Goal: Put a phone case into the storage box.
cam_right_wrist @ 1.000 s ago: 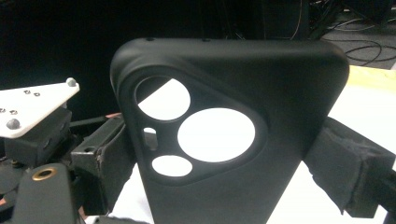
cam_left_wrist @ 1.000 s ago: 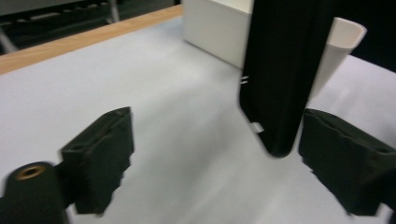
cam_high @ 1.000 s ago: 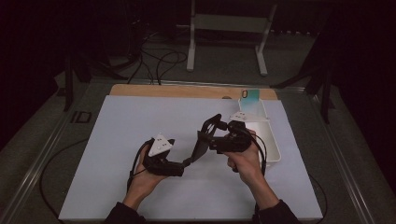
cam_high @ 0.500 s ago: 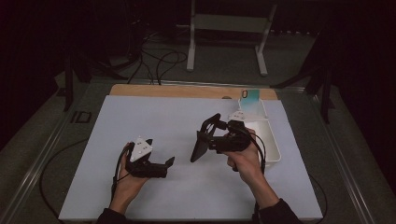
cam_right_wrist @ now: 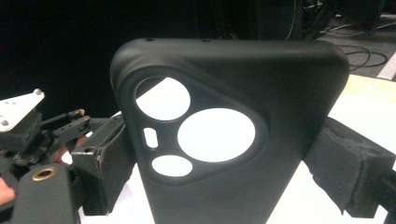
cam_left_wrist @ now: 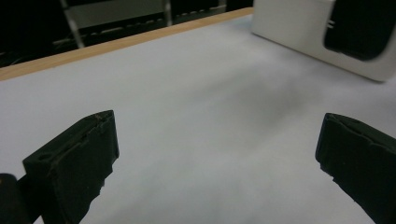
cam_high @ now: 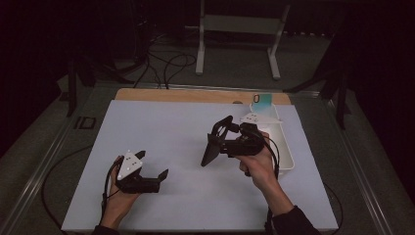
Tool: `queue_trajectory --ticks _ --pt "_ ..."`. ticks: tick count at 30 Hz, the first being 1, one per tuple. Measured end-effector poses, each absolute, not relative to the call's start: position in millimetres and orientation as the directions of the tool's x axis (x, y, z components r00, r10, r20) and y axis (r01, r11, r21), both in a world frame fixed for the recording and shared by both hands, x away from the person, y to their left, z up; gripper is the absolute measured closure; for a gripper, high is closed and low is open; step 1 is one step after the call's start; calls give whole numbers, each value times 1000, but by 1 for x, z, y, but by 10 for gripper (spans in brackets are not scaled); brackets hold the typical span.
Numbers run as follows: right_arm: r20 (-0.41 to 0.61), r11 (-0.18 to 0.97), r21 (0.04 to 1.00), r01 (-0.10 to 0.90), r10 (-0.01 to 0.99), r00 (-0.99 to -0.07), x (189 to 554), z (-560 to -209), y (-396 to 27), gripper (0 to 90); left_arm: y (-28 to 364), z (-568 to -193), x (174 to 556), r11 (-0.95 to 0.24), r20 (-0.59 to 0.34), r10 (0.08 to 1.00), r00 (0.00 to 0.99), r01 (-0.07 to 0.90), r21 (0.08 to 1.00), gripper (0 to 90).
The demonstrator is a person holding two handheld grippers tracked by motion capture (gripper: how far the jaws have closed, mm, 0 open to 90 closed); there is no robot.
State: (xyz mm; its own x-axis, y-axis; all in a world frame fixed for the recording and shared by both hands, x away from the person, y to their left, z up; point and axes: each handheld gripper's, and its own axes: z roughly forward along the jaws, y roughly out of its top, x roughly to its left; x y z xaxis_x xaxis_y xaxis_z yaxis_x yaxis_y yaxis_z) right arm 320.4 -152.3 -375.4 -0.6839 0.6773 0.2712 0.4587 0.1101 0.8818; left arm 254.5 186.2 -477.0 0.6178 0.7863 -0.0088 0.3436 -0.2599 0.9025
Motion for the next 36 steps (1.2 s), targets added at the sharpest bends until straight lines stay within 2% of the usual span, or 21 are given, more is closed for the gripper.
queue_trajectory --ticks 14,36 --pt "249 114 887 448 699 -670 328 -372 -160 140 209 -492 239 -304 27 781 624 341 889 1" --pt "192 138 887 440 757 -624 353 -364 -169 140 222 -497 239 -234 -26 802 597 354 905 2"
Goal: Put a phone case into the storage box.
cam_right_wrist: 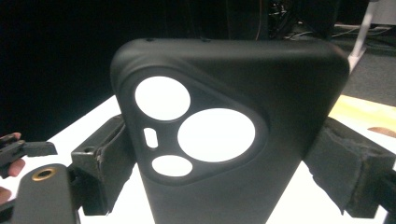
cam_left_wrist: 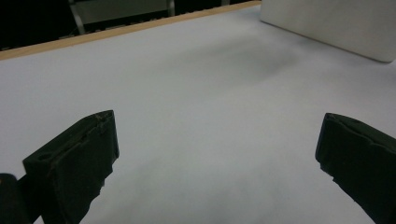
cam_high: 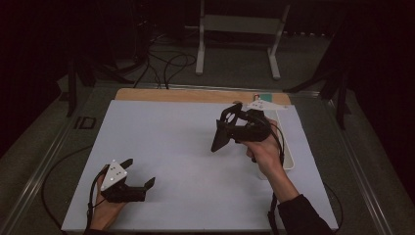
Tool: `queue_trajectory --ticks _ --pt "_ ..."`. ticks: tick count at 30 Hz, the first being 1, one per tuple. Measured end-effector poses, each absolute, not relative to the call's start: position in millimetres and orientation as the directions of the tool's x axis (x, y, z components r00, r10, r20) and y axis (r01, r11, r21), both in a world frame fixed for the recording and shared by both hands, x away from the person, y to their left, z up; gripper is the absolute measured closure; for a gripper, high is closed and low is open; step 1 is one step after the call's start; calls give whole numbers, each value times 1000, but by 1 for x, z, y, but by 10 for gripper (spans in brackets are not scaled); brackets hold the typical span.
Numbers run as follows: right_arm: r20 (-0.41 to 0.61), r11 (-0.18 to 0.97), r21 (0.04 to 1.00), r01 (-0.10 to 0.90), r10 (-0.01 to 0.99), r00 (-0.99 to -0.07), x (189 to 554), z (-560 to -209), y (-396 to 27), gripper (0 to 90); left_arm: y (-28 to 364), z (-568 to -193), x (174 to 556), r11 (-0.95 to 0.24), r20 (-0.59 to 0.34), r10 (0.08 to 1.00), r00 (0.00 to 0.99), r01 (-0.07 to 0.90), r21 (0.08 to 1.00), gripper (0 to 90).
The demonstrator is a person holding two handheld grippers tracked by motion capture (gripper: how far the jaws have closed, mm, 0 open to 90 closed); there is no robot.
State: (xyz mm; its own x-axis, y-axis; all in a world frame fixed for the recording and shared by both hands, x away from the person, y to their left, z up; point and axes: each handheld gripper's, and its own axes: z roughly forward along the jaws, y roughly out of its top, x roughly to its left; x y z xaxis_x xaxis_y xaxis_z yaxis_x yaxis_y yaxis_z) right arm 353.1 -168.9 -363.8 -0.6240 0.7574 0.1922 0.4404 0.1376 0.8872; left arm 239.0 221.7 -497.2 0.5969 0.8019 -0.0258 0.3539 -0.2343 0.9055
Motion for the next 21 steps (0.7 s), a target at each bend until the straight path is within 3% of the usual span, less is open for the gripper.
queue_trajectory --ticks 21 --pt "196 94 887 451 808 -555 389 -357 -188 140 216 -500 239 -246 -32 793 608 368 897 1"
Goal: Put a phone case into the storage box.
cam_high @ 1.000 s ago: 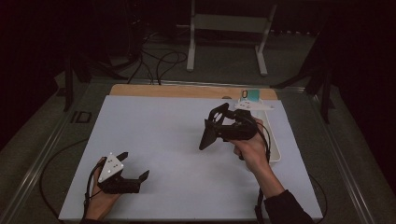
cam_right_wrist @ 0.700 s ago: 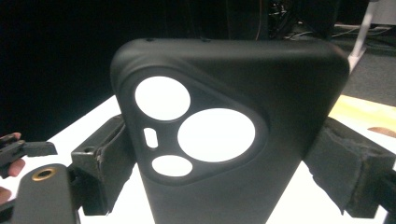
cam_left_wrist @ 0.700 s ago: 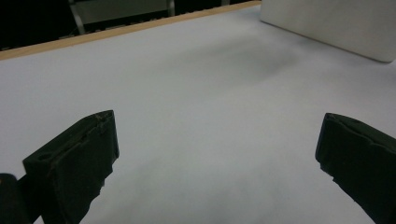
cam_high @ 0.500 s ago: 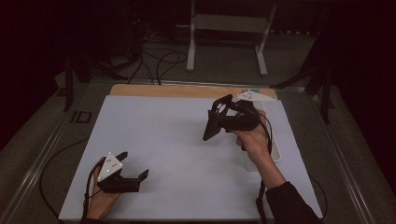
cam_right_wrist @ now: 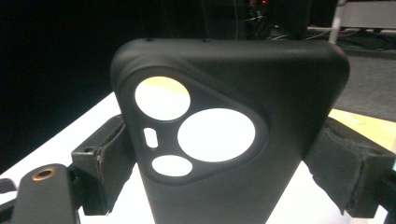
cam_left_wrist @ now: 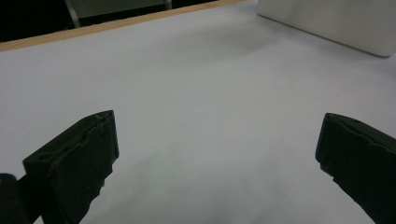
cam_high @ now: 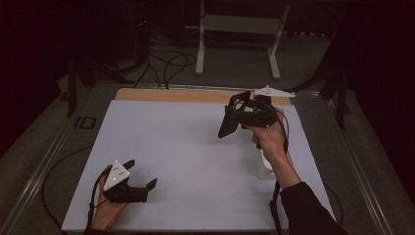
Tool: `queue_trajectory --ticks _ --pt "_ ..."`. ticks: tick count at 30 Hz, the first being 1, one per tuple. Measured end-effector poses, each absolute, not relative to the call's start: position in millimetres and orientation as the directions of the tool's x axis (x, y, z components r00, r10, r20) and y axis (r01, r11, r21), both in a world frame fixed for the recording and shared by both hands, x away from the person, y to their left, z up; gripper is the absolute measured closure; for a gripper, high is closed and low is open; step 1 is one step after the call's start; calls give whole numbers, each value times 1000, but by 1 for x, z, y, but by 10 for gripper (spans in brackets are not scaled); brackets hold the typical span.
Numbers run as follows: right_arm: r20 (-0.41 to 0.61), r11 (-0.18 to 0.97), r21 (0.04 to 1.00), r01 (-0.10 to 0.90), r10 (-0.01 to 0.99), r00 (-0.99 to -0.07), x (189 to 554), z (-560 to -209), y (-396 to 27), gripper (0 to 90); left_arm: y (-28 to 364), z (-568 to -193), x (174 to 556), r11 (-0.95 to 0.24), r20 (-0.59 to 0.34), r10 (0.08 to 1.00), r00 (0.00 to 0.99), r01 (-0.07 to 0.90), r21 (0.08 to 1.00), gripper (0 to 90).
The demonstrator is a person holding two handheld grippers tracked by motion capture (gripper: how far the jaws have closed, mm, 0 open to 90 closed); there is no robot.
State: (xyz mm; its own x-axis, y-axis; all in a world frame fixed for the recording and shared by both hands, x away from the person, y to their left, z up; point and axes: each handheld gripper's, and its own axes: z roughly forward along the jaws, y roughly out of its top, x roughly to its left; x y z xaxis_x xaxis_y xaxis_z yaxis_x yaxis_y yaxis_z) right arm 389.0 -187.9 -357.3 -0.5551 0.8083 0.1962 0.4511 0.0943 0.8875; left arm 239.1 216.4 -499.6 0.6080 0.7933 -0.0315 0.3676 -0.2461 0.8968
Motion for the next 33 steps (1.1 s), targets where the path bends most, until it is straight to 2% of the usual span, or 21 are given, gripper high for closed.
queue_trajectory --ticks 16,33 --pt "104 141 896 421 855 -508 407 -347 -192 140 218 -498 238 -234 -17 815 580 356 905 1" --pt "93 103 903 416 900 -426 423 -339 -214 140 219 -498 237 -224 -18 824 567 355 908 2"
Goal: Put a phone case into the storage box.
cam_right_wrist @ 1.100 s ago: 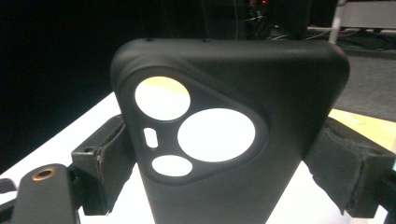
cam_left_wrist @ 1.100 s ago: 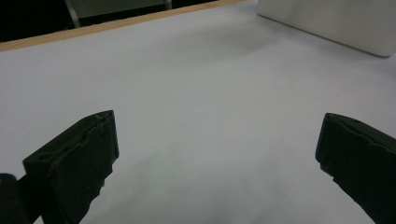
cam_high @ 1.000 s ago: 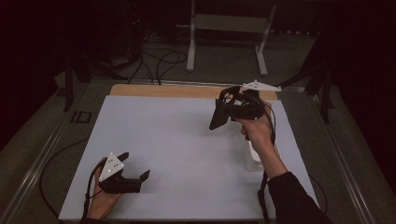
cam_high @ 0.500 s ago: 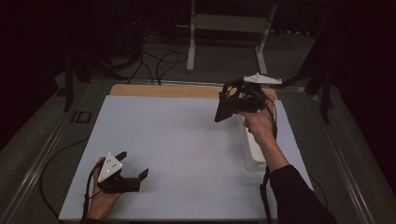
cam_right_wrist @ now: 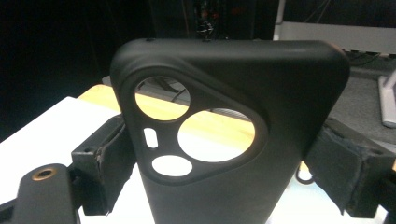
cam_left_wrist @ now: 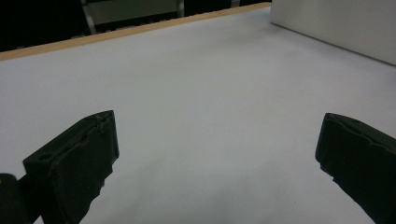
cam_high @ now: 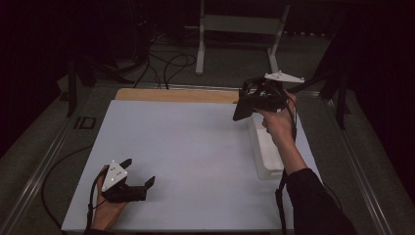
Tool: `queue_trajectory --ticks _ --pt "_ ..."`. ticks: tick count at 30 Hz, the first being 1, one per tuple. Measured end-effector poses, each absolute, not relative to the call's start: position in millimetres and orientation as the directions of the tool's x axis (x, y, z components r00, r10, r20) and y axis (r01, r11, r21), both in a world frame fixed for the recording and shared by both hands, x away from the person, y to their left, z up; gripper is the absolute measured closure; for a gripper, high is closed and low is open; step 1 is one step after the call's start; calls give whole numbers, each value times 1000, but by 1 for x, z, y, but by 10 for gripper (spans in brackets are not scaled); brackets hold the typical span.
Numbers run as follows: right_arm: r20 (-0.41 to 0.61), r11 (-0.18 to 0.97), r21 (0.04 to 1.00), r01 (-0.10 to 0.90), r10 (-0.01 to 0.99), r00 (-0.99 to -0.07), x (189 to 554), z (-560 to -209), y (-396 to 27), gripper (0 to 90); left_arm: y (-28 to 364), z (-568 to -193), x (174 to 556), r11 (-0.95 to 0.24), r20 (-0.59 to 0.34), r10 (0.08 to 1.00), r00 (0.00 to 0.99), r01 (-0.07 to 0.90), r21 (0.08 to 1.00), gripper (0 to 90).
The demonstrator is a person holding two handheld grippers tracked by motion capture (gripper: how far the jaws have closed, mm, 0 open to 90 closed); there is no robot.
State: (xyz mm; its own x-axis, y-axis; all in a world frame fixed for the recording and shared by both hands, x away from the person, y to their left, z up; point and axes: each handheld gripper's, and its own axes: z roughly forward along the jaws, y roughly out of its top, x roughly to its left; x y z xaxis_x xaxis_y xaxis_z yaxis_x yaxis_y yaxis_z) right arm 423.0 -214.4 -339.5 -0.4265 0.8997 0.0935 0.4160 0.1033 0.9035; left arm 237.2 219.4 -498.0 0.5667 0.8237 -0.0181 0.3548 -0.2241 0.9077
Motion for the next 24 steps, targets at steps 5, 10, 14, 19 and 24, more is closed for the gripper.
queue_trajectory --ticks 5,10,14,19,24 --pt "93 88 903 420 915 -392 427 -340 -224 140 219 -498 237 -223 -20 824 566 356 907 1" --pt "98 68 901 429 931 -353 431 -341 -234 140 219 -498 237 -227 -17 823 568 356 906 2" --pt "98 61 899 433 937 -335 433 -341 -240 140 219 -498 237 -227 -18 822 569 357 906 2" --pt "97 46 897 439 950 -298 438 -340 -250 140 219 -498 237 -229 -17 821 570 357 906 2" --pt "92 38 896 443 959 -269 443 -342 -256 140 219 -498 237 -227 -19 821 571 357 906 2"
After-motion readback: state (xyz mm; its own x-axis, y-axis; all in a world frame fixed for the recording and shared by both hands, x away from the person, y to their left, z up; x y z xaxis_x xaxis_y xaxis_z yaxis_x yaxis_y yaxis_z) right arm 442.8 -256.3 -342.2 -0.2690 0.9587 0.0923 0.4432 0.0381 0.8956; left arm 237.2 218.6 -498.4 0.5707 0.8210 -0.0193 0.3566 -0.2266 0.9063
